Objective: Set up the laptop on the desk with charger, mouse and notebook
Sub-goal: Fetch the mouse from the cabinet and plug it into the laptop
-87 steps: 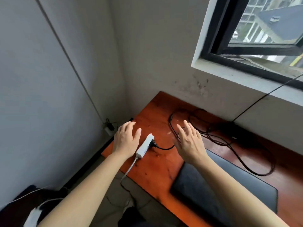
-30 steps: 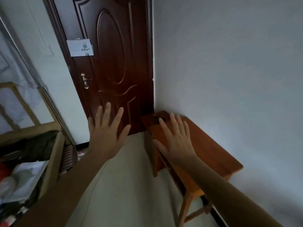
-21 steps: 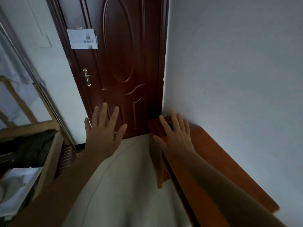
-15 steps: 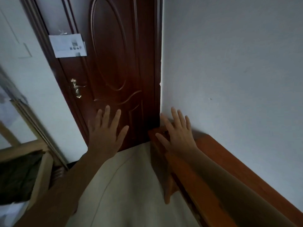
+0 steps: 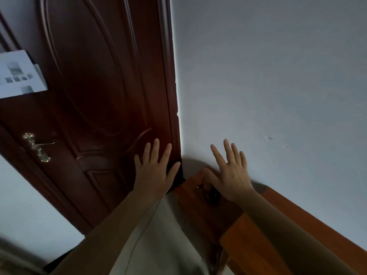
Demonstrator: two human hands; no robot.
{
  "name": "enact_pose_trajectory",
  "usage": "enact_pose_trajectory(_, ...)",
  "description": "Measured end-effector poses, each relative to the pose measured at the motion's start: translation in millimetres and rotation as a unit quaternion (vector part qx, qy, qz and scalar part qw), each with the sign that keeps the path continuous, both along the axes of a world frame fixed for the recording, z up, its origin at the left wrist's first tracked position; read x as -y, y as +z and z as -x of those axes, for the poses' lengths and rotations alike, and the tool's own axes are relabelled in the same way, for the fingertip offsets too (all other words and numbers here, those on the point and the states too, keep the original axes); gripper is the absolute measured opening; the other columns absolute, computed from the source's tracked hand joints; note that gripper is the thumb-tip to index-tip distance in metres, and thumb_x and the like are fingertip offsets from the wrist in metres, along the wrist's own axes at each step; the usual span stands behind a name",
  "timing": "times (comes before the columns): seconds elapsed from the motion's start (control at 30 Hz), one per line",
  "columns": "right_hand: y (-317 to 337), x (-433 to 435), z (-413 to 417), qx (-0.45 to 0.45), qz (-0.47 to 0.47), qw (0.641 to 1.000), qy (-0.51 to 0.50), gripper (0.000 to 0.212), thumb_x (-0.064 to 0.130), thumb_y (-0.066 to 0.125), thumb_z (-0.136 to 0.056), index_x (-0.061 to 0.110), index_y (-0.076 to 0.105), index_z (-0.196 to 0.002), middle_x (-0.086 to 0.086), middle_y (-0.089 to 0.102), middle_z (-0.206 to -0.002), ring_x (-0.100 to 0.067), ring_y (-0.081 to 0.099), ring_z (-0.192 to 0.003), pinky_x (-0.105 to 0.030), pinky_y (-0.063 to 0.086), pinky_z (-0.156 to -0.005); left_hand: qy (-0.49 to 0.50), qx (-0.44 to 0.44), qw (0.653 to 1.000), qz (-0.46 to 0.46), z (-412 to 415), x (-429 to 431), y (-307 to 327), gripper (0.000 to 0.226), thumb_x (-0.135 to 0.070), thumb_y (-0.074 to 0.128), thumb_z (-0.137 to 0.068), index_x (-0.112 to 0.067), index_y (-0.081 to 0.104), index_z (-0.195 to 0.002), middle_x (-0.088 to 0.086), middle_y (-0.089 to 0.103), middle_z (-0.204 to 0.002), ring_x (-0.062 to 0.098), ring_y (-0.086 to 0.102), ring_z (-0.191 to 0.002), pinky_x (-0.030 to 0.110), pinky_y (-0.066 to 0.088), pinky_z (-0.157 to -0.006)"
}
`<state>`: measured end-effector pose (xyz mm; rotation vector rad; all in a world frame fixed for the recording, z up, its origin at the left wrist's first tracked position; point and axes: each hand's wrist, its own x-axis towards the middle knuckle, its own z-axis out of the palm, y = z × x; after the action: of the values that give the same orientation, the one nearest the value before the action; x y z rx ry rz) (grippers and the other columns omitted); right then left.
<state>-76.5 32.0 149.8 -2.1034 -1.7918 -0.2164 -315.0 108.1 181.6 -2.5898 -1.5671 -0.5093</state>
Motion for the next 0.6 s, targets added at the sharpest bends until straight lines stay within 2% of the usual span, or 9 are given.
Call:
enact_pose_trajectory(0.07, -3.7, -33.7, -11.3, 0.004, 0.006, 1.000, -0.002, 0.078, 0.077, 0.003, -0.091, 0.038, -0.006, -0.158, -0.011, -0.012, -0.167, -0.036, -0.010, -0.153, -0.058, 0.005, -0.123, -0.008, -0.010, 1.000, -0.006, -14.4, -35.2, -7.6, 0.073, -0.067, 0.009, -0.095, -0.031, 0.016, -0.158, 0.011, 0.009, -0.167, 0.034, 0.005, -0.152, 0.066, 0.017, -0.115)
enact_pose_trajectory(0.2, -11.5, -103.2, -37.9, -0.006, 0.025, 1.000, -0.012, 0.075, 0.068, 0.026, -0.098, 0.034, 0.002, -0.160, -0.014, -0.005, -0.168, -0.037, -0.005, -0.154, -0.057, 0.008, -0.123, -0.017, -0.053, 0.998, 0.006, -42.2, -116.5, -11.5, 0.071, -0.067, 0.011, -0.096, -0.032, 0.010, -0.158, 0.010, 0.004, -0.167, 0.033, 0.001, -0.153, 0.066, 0.014, -0.116)
enact_pose_trajectory(0.3, -13.5, -150.0, -58.0, -0.002, 0.026, 0.999, -0.018, 0.075, 0.067, 0.030, -0.098, 0.032, 0.006, -0.160, -0.016, 0.001, -0.167, -0.038, -0.001, -0.154, -0.055, 0.009, -0.124, -0.031, -0.091, 0.995, -0.003, -62.7, -173.0, -8.7, 0.072, -0.067, 0.011, -0.096, -0.032, 0.007, -0.159, 0.010, 0.002, -0.167, 0.034, 0.001, -0.153, 0.066, 0.014, -0.116)
enact_pose_trajectory(0.4, -19.4, -182.2, -74.0, -0.014, 0.031, 0.999, -0.040, 0.075, 0.065, 0.035, -0.098, 0.030, 0.012, -0.161, -0.017, 0.006, -0.167, -0.040, 0.005, -0.153, -0.055, 0.012, -0.123, -0.044, -0.081, 0.996, 0.003, -84.5, -220.0, -13.8, 0.072, -0.066, 0.015, -0.097, -0.031, 0.009, -0.159, 0.012, 0.005, -0.167, 0.034, 0.004, -0.152, 0.066, 0.016, -0.115)
enact_pose_trajectory(0.6, -55.8, -218.9, -100.2, -0.021, 0.114, 0.987, -0.112, 0.074, 0.063, 0.033, -0.100, 0.032, 0.001, -0.160, -0.014, -0.005, -0.168, -0.035, -0.003, -0.154, -0.049, 0.005, -0.123, -0.130, -0.126, 0.981, 0.071, -132.4, -302.8, -61.7, 0.072, -0.066, 0.015, -0.097, -0.032, 0.002, -0.158, 0.011, -0.003, -0.167, 0.033, -0.001, -0.152, 0.066, 0.015, -0.115)
